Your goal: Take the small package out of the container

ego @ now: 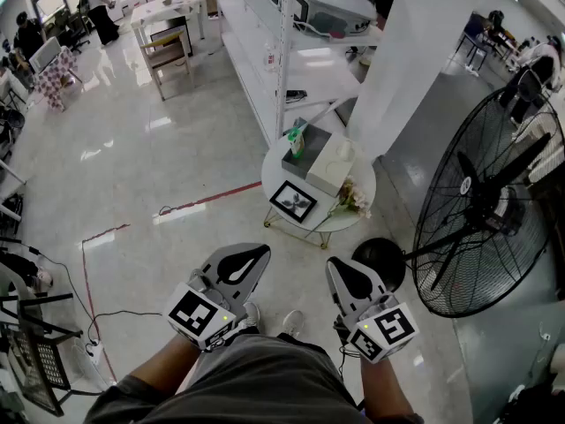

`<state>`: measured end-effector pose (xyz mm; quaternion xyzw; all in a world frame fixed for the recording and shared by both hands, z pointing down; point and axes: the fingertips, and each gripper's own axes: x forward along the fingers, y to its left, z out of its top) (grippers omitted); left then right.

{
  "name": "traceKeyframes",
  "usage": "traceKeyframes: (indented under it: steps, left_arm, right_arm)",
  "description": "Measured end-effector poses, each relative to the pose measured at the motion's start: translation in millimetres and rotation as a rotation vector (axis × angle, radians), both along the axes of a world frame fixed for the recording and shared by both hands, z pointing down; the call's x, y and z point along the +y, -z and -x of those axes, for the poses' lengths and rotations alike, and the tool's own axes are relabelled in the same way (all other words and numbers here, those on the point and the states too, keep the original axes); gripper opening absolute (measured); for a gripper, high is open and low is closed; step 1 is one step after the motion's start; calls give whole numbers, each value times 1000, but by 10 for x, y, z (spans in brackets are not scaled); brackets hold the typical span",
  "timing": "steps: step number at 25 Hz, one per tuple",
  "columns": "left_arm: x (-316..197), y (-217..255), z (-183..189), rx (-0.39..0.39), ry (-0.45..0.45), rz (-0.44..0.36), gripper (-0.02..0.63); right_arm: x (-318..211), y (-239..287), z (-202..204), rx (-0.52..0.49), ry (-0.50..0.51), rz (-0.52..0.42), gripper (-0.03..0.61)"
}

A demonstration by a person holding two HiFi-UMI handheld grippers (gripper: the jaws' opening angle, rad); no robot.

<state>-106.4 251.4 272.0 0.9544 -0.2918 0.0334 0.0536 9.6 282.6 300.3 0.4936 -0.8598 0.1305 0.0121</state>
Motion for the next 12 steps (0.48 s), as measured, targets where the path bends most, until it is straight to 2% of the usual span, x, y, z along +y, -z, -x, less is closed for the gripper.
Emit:
traceKeyframes:
  steps: [12]
  left_arm:
    - [39, -30, -45, -5, 16, -5, 14]
  right_arm:
    - [8, 27, -84, -25, 1, -6, 21]
